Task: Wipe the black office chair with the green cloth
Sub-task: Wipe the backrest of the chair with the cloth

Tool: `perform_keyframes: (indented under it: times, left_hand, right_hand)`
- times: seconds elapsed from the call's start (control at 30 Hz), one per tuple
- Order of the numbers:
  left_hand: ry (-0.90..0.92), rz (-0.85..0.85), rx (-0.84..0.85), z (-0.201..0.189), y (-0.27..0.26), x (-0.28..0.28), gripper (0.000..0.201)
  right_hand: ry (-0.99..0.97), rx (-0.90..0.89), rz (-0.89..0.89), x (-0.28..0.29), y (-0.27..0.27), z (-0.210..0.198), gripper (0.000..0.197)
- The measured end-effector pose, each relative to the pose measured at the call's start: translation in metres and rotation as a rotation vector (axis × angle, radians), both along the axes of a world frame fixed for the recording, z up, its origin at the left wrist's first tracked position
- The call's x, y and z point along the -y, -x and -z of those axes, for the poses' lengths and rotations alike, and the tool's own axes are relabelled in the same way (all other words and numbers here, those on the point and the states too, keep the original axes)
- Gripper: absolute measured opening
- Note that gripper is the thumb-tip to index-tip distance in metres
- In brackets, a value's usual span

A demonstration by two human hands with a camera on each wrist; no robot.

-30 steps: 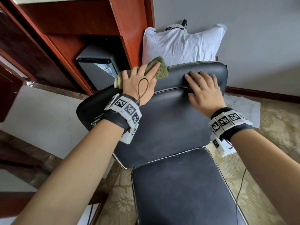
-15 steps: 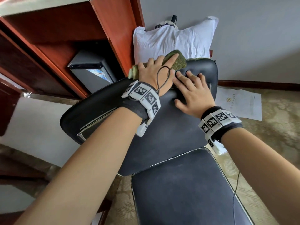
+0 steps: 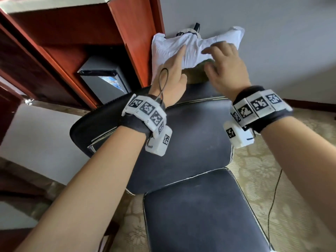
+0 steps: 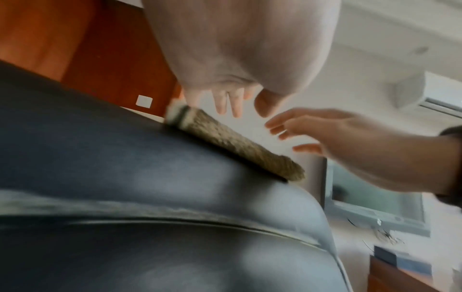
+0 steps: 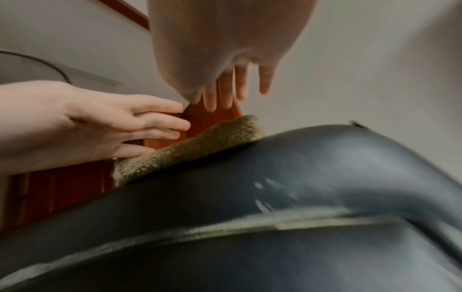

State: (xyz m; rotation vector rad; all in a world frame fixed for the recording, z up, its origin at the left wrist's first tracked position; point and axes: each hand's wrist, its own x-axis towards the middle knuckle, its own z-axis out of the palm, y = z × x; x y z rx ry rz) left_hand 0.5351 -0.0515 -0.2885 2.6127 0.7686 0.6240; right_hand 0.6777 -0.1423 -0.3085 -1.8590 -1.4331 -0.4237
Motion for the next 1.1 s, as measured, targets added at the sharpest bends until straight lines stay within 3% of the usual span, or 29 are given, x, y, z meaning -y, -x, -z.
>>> perform_keyframes:
  times: [0.1, 0.23, 0.33, 0.43, 0.7, 0.93, 1.1]
  left_hand:
    - [-0.11, -0.154, 0.021, 0.001, 0.038, -0.008, 0.056]
    - [-0.234, -0.28, -0.324, 0.018, 0.079, -0.006, 0.061]
    - [-0.244, -0.321, -0.425, 0.033, 0.089, -0.004, 0.064]
    - [-0.225, -0.36, -0.418, 0.038, 0.087, -0.003, 0.067]
    - [-0.224, -0.361, -0.418, 0.037, 0.09, -0.002, 0.082]
    - [-0.196, -0.353, -0.384, 0.039, 0.098, -0.004, 0.084]
    - [-0.239, -0.331, -0.376, 0.041, 0.104, -0.005, 0.085]
  right_hand:
    - [0.278, 0.037, -0.184, -0.027, 0.012, -0.01, 0.042]
    - [0.521, 0.129, -0.216, -0.041, 0.023, -0.001, 0.044]
    - [0.45, 0.209, -0.187, -0.038, 0.022, 0.009, 0.044]
    - [0.38, 0.279, -0.208, -0.026, 0.016, 0.015, 0.059]
    - [0.181, 0.259, -0.109, 0.001, 0.007, 0.038, 0.045]
    - [0.386, 0.189, -0.073, -0.035, 0.054, 0.023, 0.063]
    - [0.335, 0.179, -0.065, -0.028, 0.043, 0.028, 0.063]
